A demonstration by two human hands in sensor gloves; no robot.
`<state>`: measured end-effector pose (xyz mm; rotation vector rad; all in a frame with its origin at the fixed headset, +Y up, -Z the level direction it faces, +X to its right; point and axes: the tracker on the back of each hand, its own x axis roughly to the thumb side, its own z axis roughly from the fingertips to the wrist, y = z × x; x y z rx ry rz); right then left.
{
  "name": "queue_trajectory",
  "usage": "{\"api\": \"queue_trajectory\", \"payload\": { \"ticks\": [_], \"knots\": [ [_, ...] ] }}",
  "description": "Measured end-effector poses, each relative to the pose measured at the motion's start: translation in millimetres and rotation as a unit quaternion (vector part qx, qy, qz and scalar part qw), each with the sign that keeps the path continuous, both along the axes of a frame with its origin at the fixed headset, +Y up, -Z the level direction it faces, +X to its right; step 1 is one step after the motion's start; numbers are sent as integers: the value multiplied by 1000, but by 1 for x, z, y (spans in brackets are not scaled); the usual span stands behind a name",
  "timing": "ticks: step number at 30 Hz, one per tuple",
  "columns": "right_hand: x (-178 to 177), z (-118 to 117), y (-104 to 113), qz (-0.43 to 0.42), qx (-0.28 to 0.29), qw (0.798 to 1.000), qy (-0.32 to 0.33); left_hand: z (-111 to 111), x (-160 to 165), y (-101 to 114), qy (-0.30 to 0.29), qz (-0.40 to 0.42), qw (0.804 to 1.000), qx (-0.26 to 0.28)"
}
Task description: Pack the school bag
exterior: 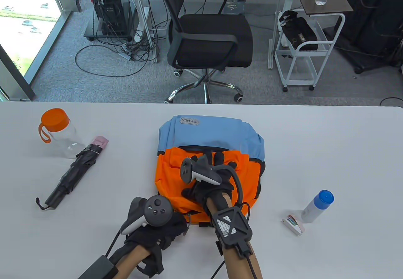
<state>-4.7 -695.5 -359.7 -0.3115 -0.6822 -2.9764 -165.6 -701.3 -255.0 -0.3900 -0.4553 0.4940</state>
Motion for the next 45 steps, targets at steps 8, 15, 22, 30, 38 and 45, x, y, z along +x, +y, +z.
{"api": "queue_trajectory", "payload": {
  "ticks": [8,15,22,30,38,45],
  "knots": [
    [25,62,82,-88,131,987,34,-20,-32,29,-37,-6,985,167],
    [25,131,34,-100,36,994,-21,-45,-6,5,-64,-25,967,245],
    [0,115,-1,-25,259,963,-75,-44,0,20,-1,55,977,208],
    [-6,114,-20,61,245,968,-12,-32,0,10,-25,-3,976,216],
    [82,115,-2,159,150,973,-70,-13,-8,16,-70,-123,966,216],
    [124,68,-13,179,132,963,-152,-15,-23,14,-78,-72,977,185]
  ]
}}
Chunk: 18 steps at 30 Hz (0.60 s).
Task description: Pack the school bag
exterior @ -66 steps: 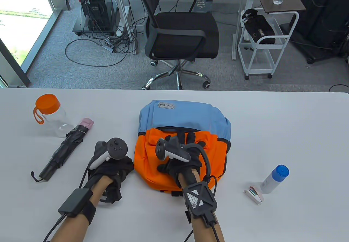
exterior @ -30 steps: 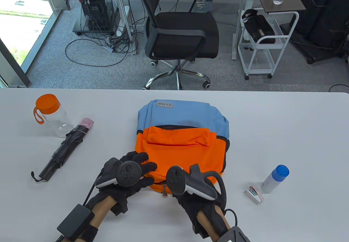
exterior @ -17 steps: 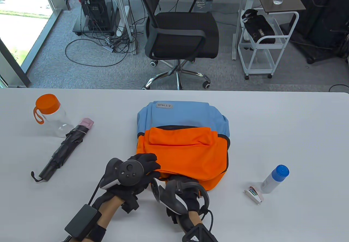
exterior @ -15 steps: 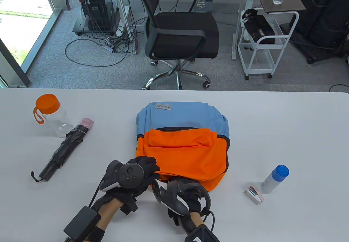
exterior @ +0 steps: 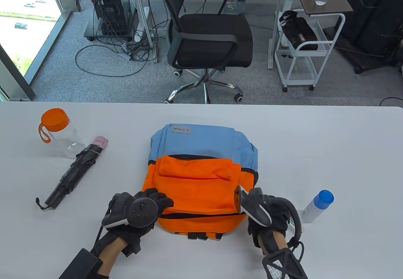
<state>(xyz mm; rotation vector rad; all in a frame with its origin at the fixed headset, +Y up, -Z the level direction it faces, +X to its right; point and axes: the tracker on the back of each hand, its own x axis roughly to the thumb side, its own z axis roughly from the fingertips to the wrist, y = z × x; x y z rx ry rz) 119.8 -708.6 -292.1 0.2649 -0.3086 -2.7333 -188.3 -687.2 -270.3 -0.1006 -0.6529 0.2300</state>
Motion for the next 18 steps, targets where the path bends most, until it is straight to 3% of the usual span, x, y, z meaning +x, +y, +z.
{"api": "queue_trajectory", "payload": {
  "ticks": [4,7,12,15,18],
  "knots": [
    [-7,-31,-10,97,-18,995,7,-5,-6,1,-26,17,998,-50],
    [-2,-52,-12,84,-27,996,1,-6,-13,0,-34,22,997,-61],
    [5,-86,-21,62,15,997,-50,-6,-12,-2,-37,42,995,-88],
    [-3,-88,-17,110,2,993,-35,-2,-9,-2,-34,12,998,-59],
    [-3,-79,2,70,17,997,-29,0,-8,-2,-32,5,998,-51]
  ]
}}
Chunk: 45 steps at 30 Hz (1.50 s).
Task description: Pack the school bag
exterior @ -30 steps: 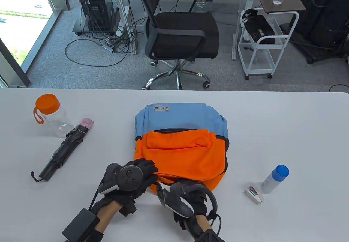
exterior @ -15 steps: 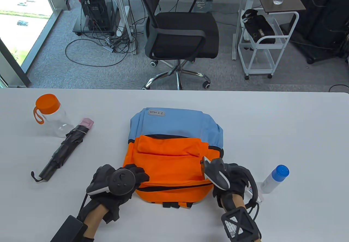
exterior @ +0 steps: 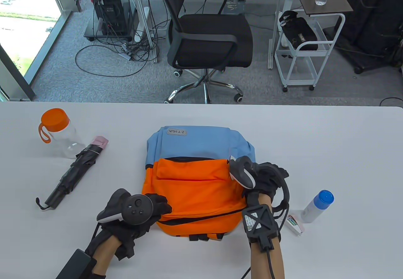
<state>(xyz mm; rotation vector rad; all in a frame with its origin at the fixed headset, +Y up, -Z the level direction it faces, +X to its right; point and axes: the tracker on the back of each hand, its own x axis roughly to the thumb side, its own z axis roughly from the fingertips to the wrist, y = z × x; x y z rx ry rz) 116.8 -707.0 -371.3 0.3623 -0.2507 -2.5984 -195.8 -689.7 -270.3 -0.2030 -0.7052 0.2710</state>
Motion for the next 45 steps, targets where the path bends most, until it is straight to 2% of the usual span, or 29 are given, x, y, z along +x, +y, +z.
{"api": "queue_trajectory", "payload": {
  "ticks": [3,6,10,12,13,14,17,19,21,24,26,29,31,32,34,37,38,40,42,45],
  "knots": [
    [6,19,30,-79,37,996,6,2,1,-1,3,0,1000,5],
    [16,37,55,-82,40,996,-7,4,1,-2,-1,-16,1000,11],
    [57,59,86,-72,30,994,-81,5,2,-2,-1,-19,1000,12],
    [80,64,87,-59,8,986,-155,5,2,-2,-1,-19,1000,12],
    [96,64,84,-48,-34,973,-223,5,2,-2,-1,-20,1000,12],
    [111,69,80,-53,-71,962,-260,5,2,-2,-1,-19,1000,12],
    [136,78,64,-107,-66,955,-269,5,2,-2,-2,-21,1000,12],
    [137,81,70,-144,5,961,-235,6,3,-2,-1,-23,1000,12],
    [125,80,78,-139,3,966,-219,5,3,-3,-2,-25,1000,13],
    [101,79,99,-143,73,973,-163,5,3,-3,-1,-25,1000,8],
    [82,81,116,-167,131,969,-124,6,2,-1,-3,-25,1000,4],
    [55,92,136,-253,223,940,-54,5,1,9,-10,-27,1000,0],
    [38,101,139,-339,257,905,-12,2,-4,20,5,8,1000,-15],
    [30,104,138,-385,265,884,11,-2,-7,27,20,30,999,-10],
    [16,105,136,-455,265,848,51,-14,-13,43,104,34,993,41],
    [7,106,134,-518,244,816,79,-40,-10,58,133,2,990,53],
    [2,107,132,-548,240,797,80,-52,-8,63,148,1,987,61],
    [-3,107,129,-566,226,788,90,-72,-1,69,171,10,981,90],
    [-8,105,125,-572,212,786,97,-93,14,69,176,-34,982,64],
    [-12,102,120,-569,200,791,103,-114,38,59,169,-105,978,65]
  ]
}}
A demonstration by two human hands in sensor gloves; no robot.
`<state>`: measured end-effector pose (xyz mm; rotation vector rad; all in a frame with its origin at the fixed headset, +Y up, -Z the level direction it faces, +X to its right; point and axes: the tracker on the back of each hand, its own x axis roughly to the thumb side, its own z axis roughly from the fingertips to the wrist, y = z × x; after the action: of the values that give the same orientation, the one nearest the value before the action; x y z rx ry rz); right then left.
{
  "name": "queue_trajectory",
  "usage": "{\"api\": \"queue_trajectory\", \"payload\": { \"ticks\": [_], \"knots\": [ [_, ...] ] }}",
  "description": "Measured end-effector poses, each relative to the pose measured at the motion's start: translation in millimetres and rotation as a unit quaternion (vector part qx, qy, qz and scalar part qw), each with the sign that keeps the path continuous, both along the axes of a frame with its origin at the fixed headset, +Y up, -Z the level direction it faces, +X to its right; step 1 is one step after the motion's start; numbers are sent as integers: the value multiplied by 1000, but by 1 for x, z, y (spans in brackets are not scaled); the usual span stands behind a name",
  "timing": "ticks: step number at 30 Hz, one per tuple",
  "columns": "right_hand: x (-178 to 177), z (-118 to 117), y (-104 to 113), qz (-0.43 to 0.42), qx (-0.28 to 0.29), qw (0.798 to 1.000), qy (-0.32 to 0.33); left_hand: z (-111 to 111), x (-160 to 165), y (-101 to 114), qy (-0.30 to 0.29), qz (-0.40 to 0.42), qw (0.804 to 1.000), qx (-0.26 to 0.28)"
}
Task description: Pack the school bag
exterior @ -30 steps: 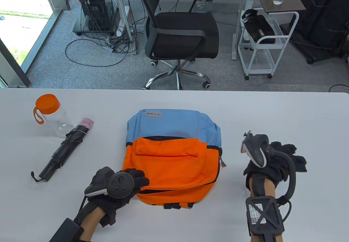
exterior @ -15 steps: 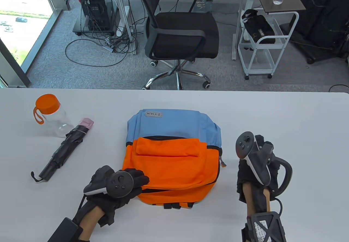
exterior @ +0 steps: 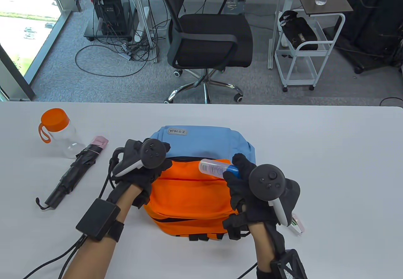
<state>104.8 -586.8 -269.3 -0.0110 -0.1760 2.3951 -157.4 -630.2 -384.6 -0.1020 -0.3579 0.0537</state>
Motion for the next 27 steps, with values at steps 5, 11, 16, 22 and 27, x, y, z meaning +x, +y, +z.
{"api": "queue_trajectory", "payload": {
  "ticks": [5,11,16,22,27],
  "knots": [
    [-3,-4,-11,9,-16,1000,13,-22,31,-20,-37,-92,995,14],
    [-5,-15,-34,-53,-36,998,19,-29,32,-9,-53,-41,995,69],
    [-22,-35,-54,-106,-22,993,54,-28,28,2,-50,-2,997,62],
    [-73,-64,-62,261,-43,954,142,-28,26,8,-58,26,997,49],
    [-91,-88,-56,435,14,899,35,-33,20,7,-64,53,996,33]
  ]
}}
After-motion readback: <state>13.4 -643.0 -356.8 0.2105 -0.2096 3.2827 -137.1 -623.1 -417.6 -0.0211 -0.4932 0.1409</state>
